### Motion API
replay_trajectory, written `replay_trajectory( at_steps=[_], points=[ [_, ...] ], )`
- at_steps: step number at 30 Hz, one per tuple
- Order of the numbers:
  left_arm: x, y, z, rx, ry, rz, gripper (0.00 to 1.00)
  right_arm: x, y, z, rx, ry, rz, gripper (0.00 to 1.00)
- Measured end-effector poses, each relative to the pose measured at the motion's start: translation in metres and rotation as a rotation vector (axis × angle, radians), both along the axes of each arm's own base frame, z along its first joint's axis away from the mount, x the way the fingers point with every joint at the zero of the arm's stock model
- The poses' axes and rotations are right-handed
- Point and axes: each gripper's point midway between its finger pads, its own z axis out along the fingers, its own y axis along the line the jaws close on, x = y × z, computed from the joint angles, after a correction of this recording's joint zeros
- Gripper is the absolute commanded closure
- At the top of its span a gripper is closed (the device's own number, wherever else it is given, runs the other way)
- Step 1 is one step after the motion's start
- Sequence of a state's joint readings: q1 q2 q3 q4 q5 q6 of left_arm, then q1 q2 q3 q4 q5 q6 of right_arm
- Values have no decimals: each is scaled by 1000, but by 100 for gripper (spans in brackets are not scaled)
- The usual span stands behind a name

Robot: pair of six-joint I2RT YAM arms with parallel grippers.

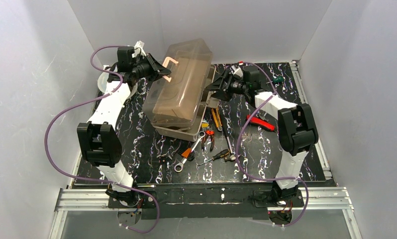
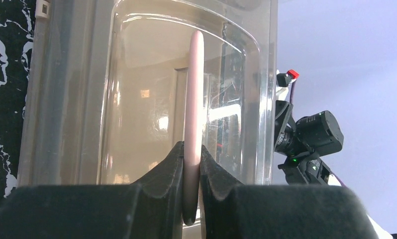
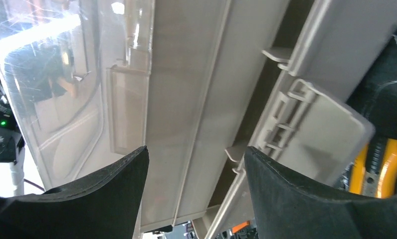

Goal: Pack the tool kit

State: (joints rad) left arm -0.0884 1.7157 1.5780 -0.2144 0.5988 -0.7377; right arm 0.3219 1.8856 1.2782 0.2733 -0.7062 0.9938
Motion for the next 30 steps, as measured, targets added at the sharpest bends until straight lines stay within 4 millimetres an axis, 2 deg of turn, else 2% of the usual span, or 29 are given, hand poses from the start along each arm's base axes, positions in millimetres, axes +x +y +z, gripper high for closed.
replay_trajectory(
  at_steps=[5, 9, 12, 14, 15, 17, 19, 24, 30],
  points=[
    [1, 5, 1, -43, 0, 2, 100, -1, 18, 22, 37, -38, 36, 22],
    [2, 10, 2, -79, 0, 4, 100, -4, 33, 43, 65, -88, 69, 26],
    [3, 13, 3, -93, -1, 6, 99, -9, 43, 51, 78, -97, 91, 30],
    [3, 15, 3, -100, -2, 7, 89, -13, 49, 55, 83, -100, 105, 31],
    [3, 16, 3, -100, -1, 8, 79, -14, 51, 56, 85, -101, 110, 32],
    [2, 18, 2, -99, -1, 15, 51, -16, 54, 62, 92, -104, 118, 34],
    [-1, 22, 6, -90, -12, 19, 35, -17, 57, 66, 95, -107, 122, 35],
    [-13, 35, 24, -14, -61, 58, 28, -20, 64, 78, 110, -111, 135, 38],
    [-27, 48, 57, 85, -157, 89, 26, -21, 68, 90, 128, -127, 144, 39]
  ],
)
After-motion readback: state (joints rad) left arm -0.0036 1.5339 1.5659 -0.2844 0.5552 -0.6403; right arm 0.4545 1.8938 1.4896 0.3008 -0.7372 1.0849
